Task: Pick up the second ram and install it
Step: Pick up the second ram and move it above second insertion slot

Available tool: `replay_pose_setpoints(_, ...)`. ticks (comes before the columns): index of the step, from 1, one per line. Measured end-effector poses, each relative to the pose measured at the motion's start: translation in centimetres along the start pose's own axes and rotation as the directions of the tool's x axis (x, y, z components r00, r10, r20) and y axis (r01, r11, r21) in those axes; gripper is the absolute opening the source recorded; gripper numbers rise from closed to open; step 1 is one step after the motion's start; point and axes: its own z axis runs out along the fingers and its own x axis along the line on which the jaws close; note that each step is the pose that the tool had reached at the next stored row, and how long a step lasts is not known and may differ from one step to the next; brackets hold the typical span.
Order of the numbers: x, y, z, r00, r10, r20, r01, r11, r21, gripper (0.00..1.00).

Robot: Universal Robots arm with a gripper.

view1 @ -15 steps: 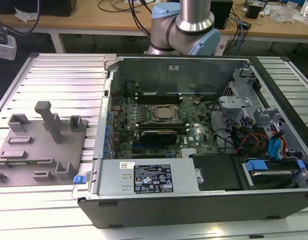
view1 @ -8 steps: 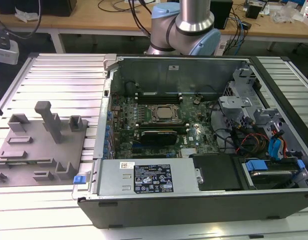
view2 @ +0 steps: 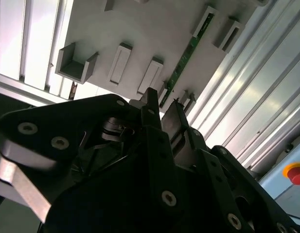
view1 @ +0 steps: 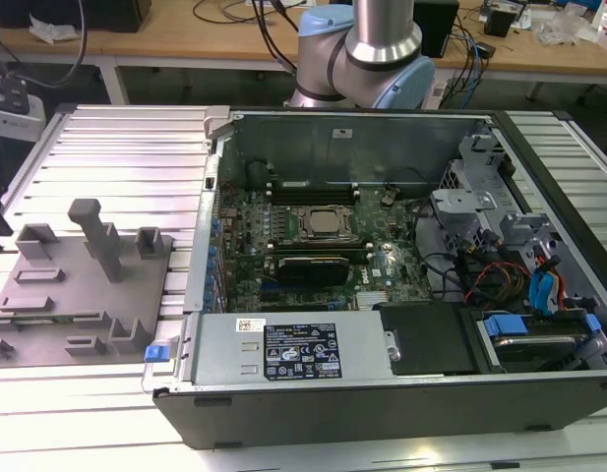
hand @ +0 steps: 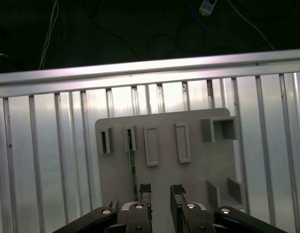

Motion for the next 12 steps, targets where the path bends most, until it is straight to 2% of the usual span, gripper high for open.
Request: replay_pose_setpoints(12, 0.02, -0.04, 1.03, 1.0, 0.0, 0.0, 0.0, 1.0, 0.0, 0.3)
